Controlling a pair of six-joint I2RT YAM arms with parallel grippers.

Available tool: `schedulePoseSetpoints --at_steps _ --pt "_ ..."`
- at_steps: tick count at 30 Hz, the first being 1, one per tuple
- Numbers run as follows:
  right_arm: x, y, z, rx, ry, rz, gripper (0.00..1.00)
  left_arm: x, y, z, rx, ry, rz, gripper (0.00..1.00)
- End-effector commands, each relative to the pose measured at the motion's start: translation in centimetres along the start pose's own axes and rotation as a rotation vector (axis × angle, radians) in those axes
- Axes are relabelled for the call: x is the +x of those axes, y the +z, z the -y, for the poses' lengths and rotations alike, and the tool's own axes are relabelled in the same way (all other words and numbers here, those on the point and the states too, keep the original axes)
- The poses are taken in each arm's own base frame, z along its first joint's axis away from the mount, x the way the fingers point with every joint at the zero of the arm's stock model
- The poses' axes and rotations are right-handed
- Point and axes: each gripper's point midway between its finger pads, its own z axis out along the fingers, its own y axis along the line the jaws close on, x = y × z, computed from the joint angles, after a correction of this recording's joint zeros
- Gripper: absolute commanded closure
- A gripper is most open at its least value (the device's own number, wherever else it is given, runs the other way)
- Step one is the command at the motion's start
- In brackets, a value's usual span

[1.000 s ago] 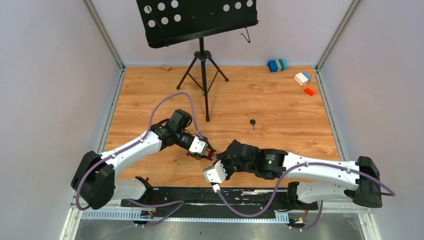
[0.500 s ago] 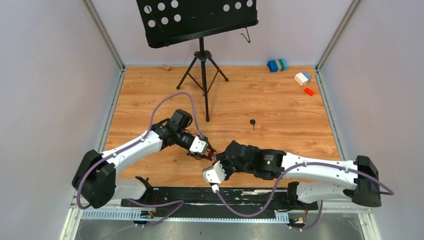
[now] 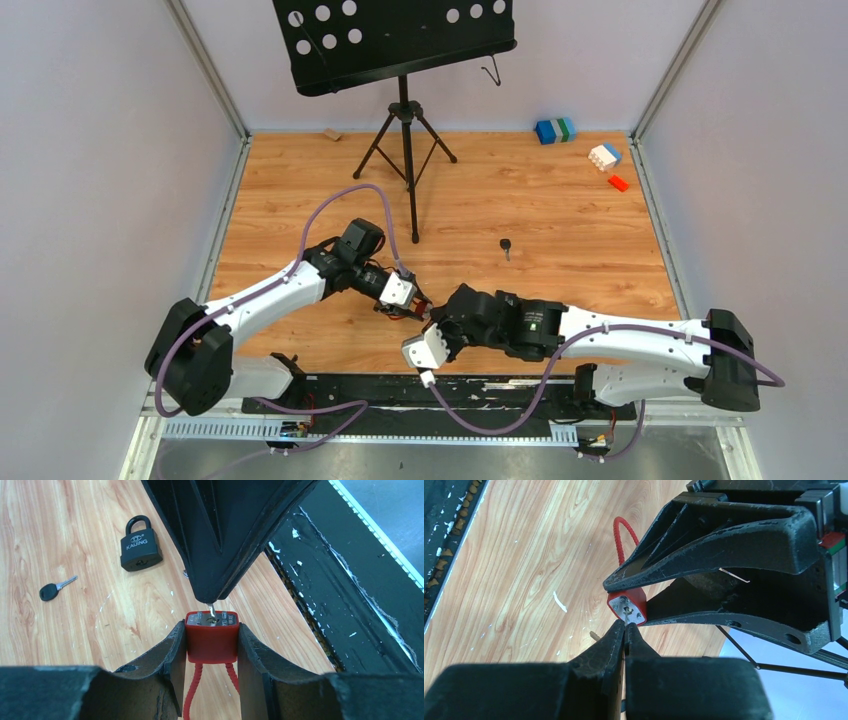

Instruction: Unlock with the key

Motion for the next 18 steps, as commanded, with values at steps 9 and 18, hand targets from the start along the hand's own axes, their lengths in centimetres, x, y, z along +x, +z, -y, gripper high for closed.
schedulePoseSetpoints --at_steps 9,18 --pt "-0.11 0.43 0.53 0.046 -0.031 -0.017 1.00 -2.00 -0.27 -1.35 -0.008 0.026 0.044 1.00" --pt "0.28 1.16 0.82 0.105 -0.105 -0.087 1.00 -2.17 -0.11 -1.84 -0.006 -0.046 0.048 1.00"
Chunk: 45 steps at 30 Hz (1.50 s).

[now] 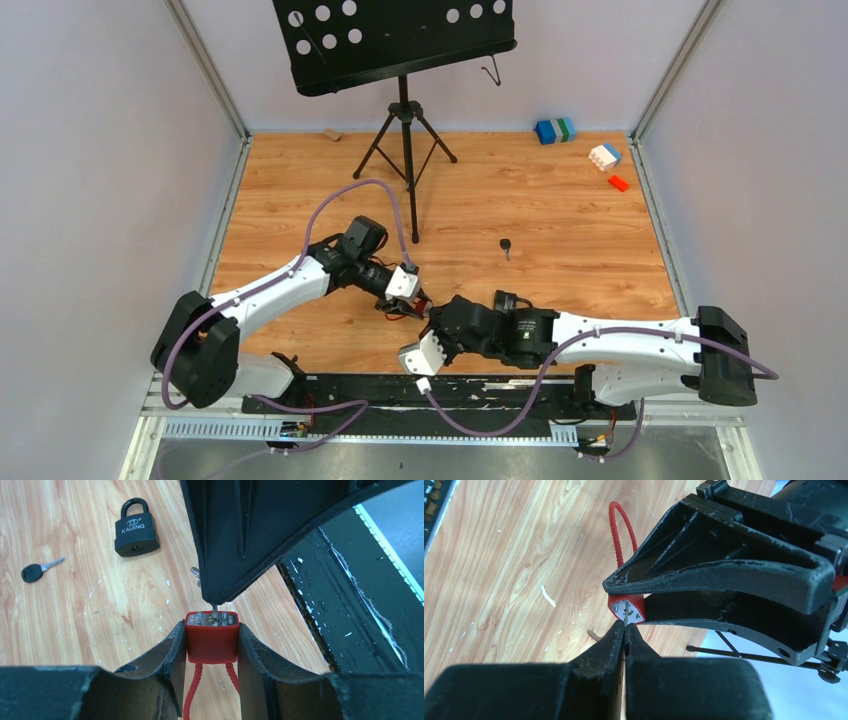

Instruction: Unlock with the key

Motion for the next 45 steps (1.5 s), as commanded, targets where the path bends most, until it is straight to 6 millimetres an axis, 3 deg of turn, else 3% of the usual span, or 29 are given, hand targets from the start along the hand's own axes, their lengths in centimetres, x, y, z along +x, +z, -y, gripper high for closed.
schedulePoseSetpoints --at_steps 1,10,23,28,45 --pt "0.0 0.5 1.0 0.078 -0.049 -0.033 1.00 -3.1 -0.2 -1.3 -0.001 0.026 0.075 1.00" --pt "0.5 1.3 0.7 0.116 -0.073 -0.059 1.00 -3.6 -0.3 -1.0 0.014 0.022 0.100 1.00" --pt "0.5 0.6 1.3 0.174 0.007 0.024 1.00 -3.7 -0.3 0.7 0.104 0.052 0.118 1.00" --pt "0.4 0.9 0.7 0.140 0.002 0.034 1.00 -3.6 -0.2 0.3 0.090 0.036 0.106 1.00" --pt "-0.2 1.6 1.4 0.092 -0.040 -0.042 1.00 -3.1 -0.4 -2.0 -0.022 -0.092 0.048 1.00"
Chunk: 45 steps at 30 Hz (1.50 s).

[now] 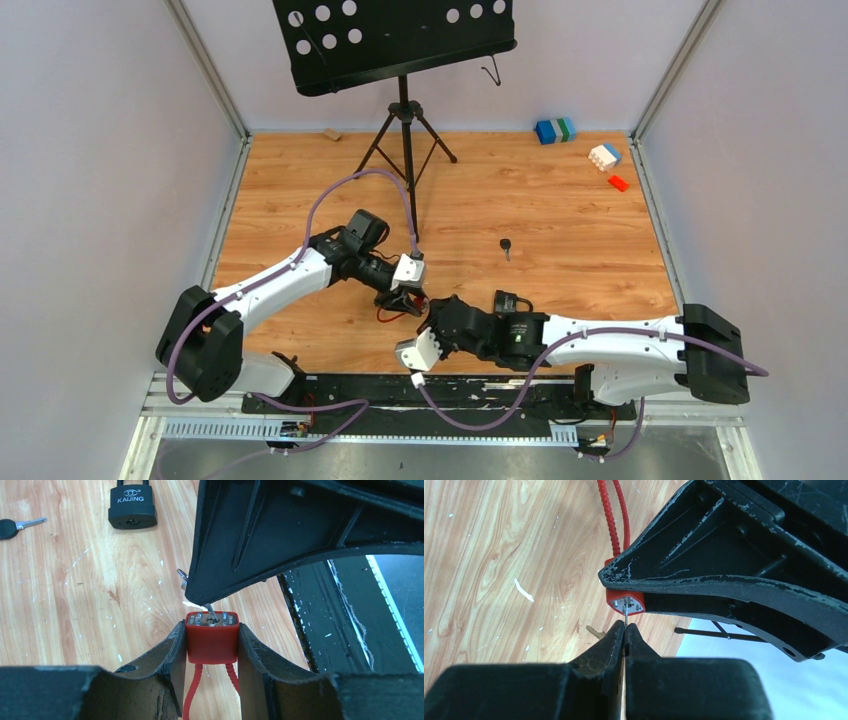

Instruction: Unlock with the key

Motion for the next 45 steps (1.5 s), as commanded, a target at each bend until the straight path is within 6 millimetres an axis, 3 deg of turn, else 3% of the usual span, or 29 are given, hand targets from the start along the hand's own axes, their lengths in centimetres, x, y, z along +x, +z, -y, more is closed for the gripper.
schedulePoseSetpoints --at_steps 1,33,45 --pt "-2.1 0.0 1.1 0.006 -0.008 0.051 1.00 -3.8 0.1 -0.9 -0.001 0.082 0.105 1.00" --pt "-3.2 0.6 1.7 -0.040 -0.066 -0.001 1.00 -3.2 0.4 -2.1 -0.024 -0.084 0.006 1.00" --pt "-3.5 0.6 2.0 -0.001 -0.040 0.021 1.00 -3.9 0.5 -1.7 0.000 -0.087 0.030 1.00"
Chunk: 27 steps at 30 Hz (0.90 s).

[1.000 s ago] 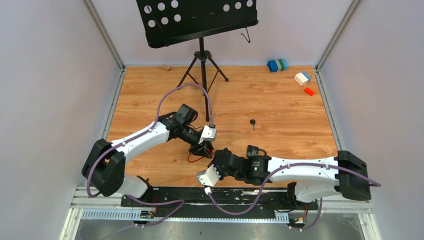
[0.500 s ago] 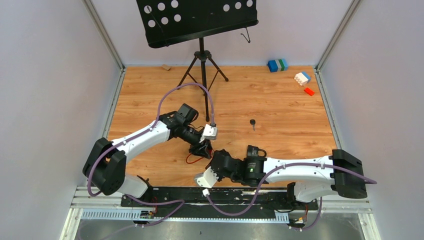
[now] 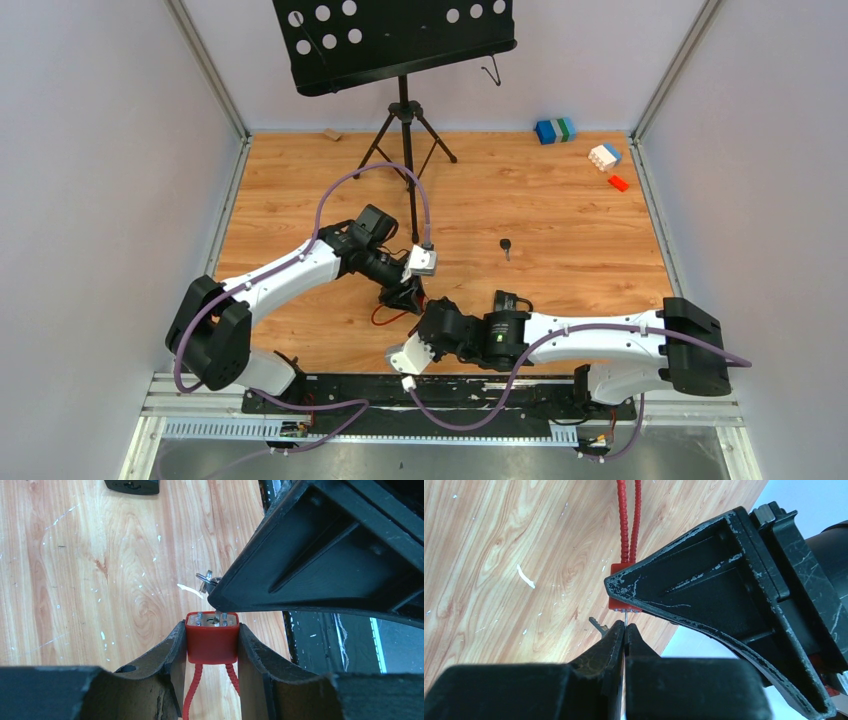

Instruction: Unlock with the key

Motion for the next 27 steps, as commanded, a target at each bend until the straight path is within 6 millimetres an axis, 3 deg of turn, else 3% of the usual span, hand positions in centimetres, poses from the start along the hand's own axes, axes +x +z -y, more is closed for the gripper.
schedulePoseSetpoints --at_steps 1,19,27 --pt "-3.0 -0.3 2.5 0.095 0.051 0.124 1.00 -4.9 -0.2 -0.1 0.037 0.113 0.134 1.00" --pt "-3.4 0.4 2.8 0.152 0.120 0.164 1.00 -4.4 -0.2 1.6 0.113 0.173 0.145 1.00" --pt "-2.4 0.5 2.6 0.186 0.036 0.143 1.00 -4.2 -0.2 2.0 0.142 0.180 0.144 1.00"
